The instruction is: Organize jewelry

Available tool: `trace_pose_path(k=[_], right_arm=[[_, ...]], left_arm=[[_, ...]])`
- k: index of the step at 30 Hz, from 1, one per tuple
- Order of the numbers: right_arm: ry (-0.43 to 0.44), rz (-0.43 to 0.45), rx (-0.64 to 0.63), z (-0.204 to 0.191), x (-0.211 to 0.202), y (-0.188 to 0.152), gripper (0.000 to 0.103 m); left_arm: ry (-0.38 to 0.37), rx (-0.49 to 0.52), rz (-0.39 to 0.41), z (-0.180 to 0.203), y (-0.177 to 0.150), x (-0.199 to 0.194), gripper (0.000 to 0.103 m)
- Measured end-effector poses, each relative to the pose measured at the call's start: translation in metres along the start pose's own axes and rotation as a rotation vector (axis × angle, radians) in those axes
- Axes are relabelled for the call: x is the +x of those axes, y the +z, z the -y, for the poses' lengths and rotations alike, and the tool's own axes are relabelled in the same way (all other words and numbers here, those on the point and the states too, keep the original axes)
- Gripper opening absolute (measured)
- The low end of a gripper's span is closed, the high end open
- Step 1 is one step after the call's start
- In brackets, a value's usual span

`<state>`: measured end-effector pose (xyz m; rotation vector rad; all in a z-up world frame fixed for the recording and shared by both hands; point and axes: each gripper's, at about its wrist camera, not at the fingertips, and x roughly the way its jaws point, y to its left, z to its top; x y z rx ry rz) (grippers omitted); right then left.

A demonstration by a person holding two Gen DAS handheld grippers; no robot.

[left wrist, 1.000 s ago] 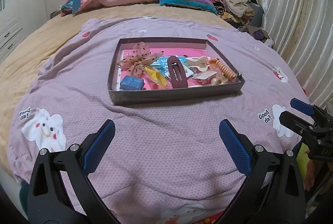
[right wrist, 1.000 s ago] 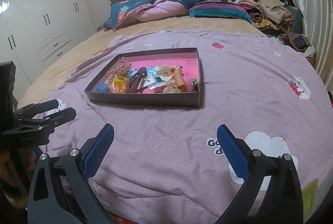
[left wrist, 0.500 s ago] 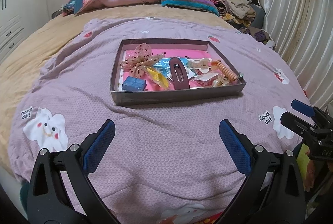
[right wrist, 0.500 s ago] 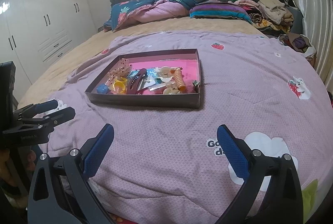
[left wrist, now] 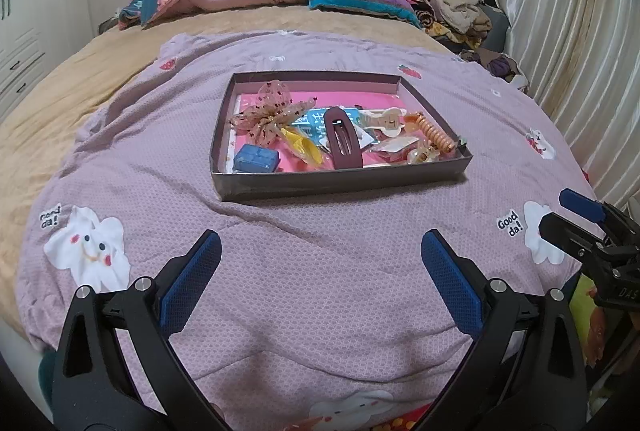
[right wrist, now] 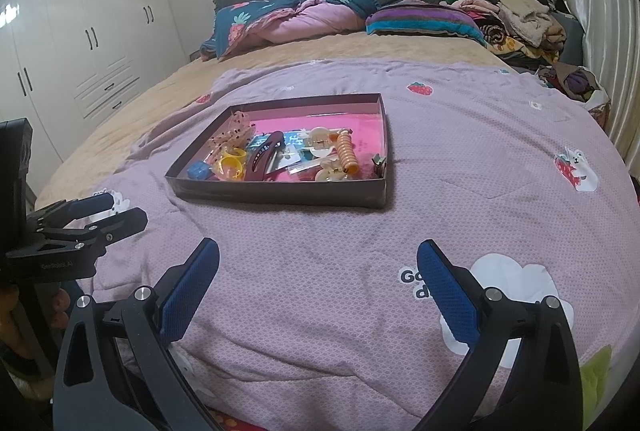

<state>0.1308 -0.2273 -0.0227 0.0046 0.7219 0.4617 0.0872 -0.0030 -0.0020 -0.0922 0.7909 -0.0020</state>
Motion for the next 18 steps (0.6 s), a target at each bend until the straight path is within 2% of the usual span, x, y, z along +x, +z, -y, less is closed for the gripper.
trace_pose_path(k=[18], right_arm=[[0.001,-0.001,-0.003,-0.0008,-0.001,0.0002,0.099]], left_arm=[[0.006,0.0,-0.003,0.0006,-0.0013,0.0005,0.093]])
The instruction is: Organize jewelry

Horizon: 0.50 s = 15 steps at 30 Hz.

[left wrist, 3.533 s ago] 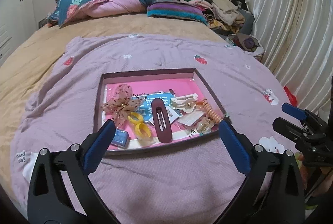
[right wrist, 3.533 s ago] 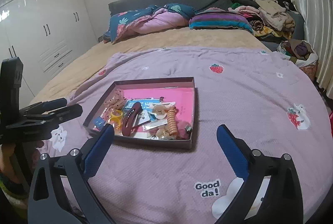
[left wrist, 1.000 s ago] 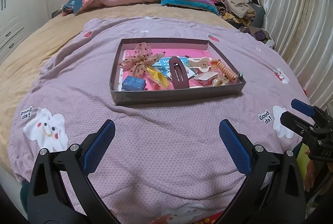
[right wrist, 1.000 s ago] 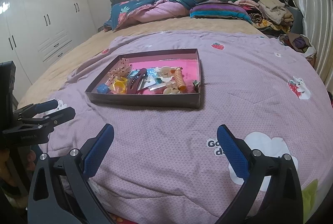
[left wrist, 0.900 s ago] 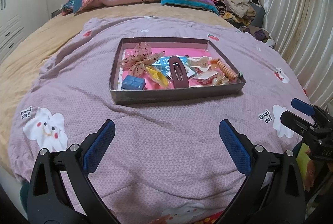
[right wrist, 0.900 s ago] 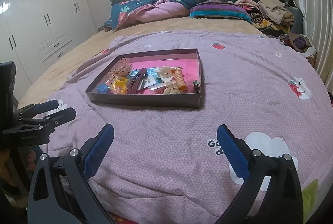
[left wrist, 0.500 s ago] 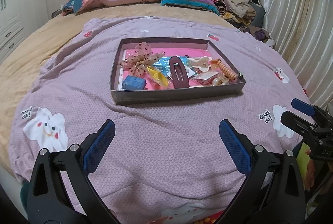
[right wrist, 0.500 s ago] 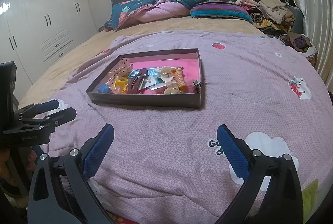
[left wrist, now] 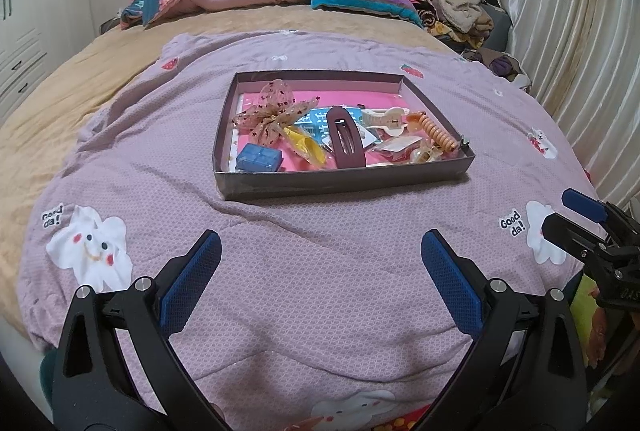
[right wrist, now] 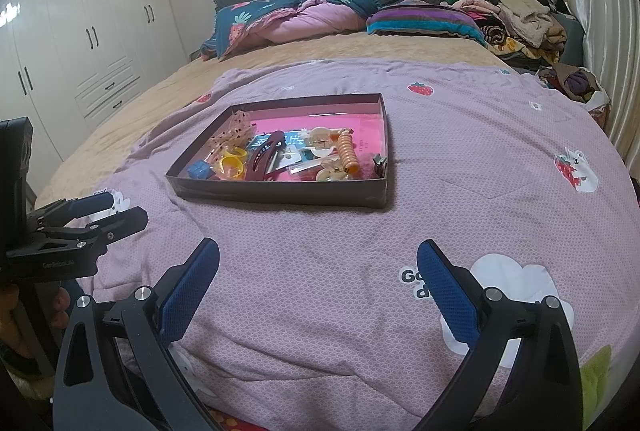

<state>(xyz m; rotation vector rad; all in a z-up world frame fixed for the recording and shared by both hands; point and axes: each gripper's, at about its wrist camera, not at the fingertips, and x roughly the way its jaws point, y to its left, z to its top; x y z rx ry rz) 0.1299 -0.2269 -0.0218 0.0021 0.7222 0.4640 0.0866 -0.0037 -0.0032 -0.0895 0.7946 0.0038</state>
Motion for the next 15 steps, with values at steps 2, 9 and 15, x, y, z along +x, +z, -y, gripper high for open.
trace_pose_path(k=[2,9,15], right_arm=[[0.0,0.0,0.0,-0.0004,-0.0005,0.0004,0.099],[-0.001,0.0,0.0,-0.0005,-0.0005,0.0002,0.099],[-0.002,0.0,0.0,-0.0009,-0.0006,0.0005,0.099]], left_arm=[[0.0,0.0,0.001,-0.0001,0.0,-0.0003,0.093],[0.006,0.001,-0.001,0.0003,-0.0009,0.0,0.094],[0.008,0.0,-0.005,-0.0019,-0.0022,0.001,0.093]])
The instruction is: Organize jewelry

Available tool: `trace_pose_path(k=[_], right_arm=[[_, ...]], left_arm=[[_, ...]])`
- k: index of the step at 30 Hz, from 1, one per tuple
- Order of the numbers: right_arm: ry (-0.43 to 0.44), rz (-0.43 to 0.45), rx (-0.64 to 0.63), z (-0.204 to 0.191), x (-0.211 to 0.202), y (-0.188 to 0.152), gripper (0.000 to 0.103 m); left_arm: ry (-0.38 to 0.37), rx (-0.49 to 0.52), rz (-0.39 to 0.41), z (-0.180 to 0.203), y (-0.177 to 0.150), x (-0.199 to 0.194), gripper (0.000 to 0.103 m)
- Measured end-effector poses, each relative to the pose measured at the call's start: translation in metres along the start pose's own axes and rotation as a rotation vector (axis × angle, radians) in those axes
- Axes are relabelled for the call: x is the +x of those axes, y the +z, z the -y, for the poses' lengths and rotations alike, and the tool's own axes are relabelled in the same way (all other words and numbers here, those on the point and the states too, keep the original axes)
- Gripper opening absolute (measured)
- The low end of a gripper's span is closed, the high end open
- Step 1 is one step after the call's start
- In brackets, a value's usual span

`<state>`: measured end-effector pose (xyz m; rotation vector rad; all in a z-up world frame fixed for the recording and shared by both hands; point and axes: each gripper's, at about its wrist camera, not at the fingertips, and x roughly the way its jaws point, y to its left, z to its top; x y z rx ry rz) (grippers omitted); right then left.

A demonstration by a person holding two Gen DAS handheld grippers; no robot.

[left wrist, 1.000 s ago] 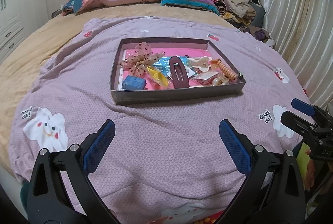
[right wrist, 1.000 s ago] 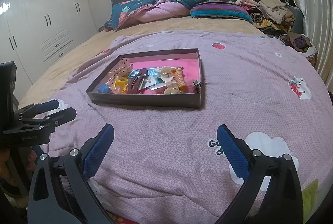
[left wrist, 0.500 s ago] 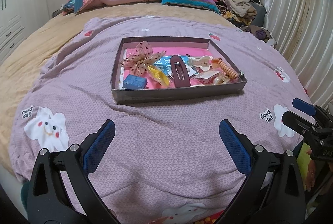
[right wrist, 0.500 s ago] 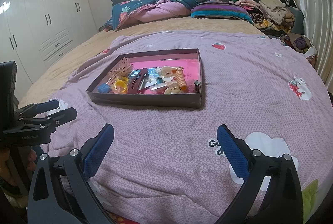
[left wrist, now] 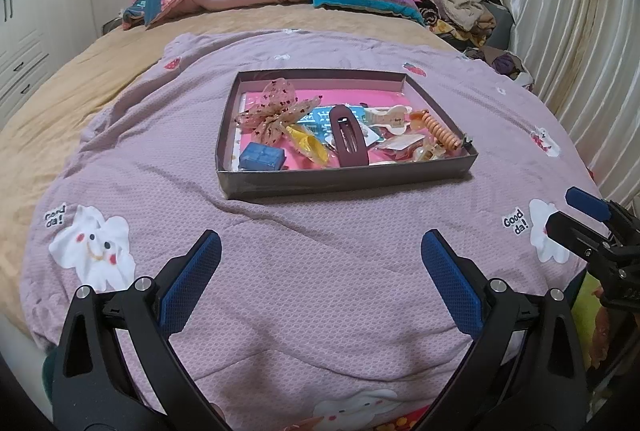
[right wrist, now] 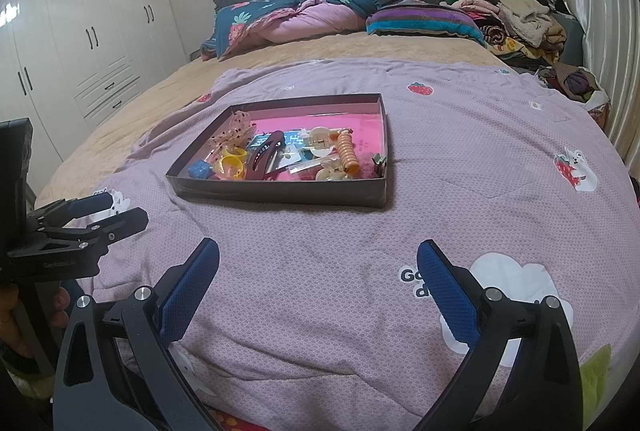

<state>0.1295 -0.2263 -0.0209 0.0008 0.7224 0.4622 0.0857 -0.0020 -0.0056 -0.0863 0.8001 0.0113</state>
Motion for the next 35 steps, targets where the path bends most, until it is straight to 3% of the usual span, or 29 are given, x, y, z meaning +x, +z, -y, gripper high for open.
trace_pose_path(k=[14,24,29,32,35], right_arm=[[-0.022,0.004,-0.001,0.005,-0.001,0.002,0.099],[-0.059,0.013,0.01,0.017,0.003,0.01,0.099],[-0.109,0.013,0.052,0.052,0.024,0.025,0.099],[-0.222,0.004,0.095,0.101,0.054,0.042,0.099],[-0.342,-0.055,0.183,0.174,0.098,0.062,0.099]], left_arm=[[-0.035,-0.016,-0.018,-0.001,-0.001,0.005,0.093],[0.033,-0.076,-0.045,-0.021,0.003,0.023,0.093],[0.106,-0.169,-0.073,-0.063,0.018,0.049,0.094],[0.2,-0.255,-0.104,-0.114,0.037,0.077,0.094],[0.337,-0.328,-0.103,-0.179,0.058,0.107,0.094]])
